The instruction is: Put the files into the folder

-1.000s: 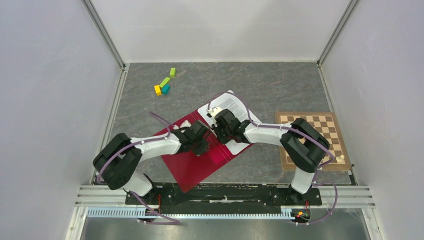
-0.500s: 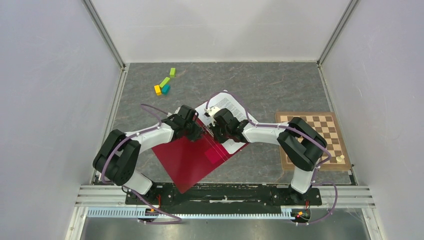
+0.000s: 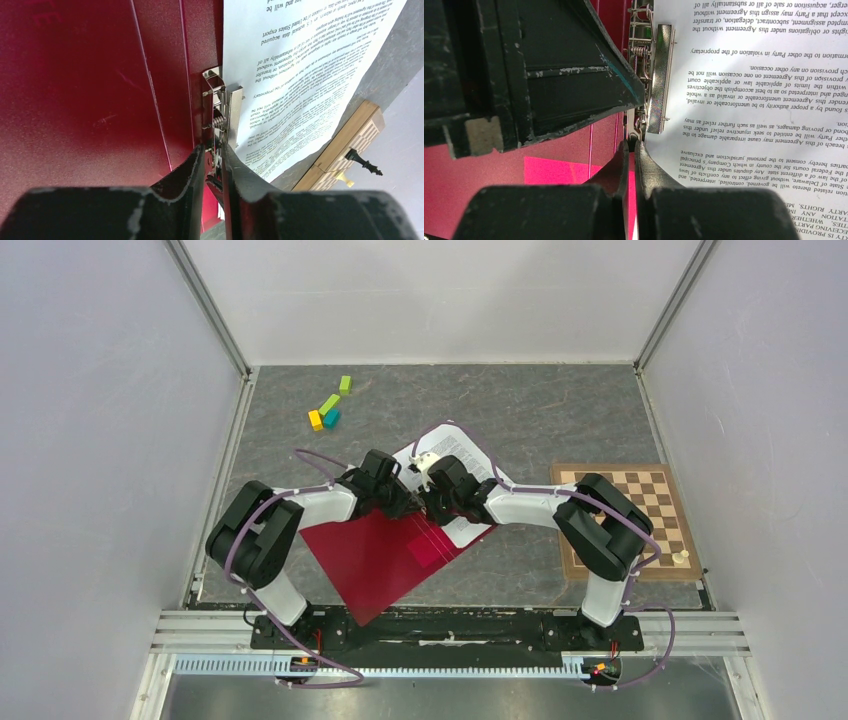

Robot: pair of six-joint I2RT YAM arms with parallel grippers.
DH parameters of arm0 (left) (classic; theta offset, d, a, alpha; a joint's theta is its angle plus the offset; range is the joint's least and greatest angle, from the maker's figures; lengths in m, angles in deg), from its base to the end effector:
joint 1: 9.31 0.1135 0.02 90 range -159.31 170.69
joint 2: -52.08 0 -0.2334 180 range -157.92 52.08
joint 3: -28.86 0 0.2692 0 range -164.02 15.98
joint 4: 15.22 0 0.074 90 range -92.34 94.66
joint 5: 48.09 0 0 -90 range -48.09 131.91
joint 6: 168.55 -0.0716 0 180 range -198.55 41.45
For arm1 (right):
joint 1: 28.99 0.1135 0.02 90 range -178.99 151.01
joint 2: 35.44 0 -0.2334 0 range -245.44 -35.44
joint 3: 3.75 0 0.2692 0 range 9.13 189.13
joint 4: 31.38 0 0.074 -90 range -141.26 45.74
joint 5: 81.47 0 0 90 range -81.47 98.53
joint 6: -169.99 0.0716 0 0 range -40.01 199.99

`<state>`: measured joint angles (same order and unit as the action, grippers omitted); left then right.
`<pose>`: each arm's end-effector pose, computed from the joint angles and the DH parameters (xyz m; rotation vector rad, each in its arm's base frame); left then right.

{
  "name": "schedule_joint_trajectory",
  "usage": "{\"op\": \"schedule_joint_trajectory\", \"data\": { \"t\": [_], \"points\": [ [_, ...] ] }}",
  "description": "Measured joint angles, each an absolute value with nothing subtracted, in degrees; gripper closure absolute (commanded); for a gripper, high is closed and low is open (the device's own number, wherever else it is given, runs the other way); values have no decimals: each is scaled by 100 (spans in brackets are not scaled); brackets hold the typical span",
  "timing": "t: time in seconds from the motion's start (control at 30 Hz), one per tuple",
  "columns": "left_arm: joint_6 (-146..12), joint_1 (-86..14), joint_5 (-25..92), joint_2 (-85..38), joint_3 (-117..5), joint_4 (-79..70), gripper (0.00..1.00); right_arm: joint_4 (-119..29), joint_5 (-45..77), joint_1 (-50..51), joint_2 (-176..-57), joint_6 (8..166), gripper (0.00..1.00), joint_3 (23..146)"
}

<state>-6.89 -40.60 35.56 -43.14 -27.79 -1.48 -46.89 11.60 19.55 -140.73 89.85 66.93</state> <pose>0.2868 -0.1836 0.0632 -0.8836 2.5517 -0.8142 0.2596 0.2996 0.0741 -0.8552 2.3630 0.5035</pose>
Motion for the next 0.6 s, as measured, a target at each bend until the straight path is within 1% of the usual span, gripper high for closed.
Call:
{"op": "schedule_joint_trajectory", "data": {
  "t": [0.13, 0.27, 0.37, 0.6],
  "points": [
    [-689, -4056, 3563, -4329, -2777, -156, 87, -4691, 1171, 1952, -14077, 8988, 100, 6706],
    [-689, -4056, 3570, -4347, -2781, -146, 91, -4691, 1173, 1950, -14077, 8988, 100, 6711],
    [-691, -4056, 3561, -4382, -2805, -146, 97, -4702, 1173, 1948, -14088, 8988, 100, 6726],
    [-689, -4049, 3530, -4449, -2843, -148, 98, -4814, 1169, 1948, -14093, 8992, 100, 6827]
  ]
}}
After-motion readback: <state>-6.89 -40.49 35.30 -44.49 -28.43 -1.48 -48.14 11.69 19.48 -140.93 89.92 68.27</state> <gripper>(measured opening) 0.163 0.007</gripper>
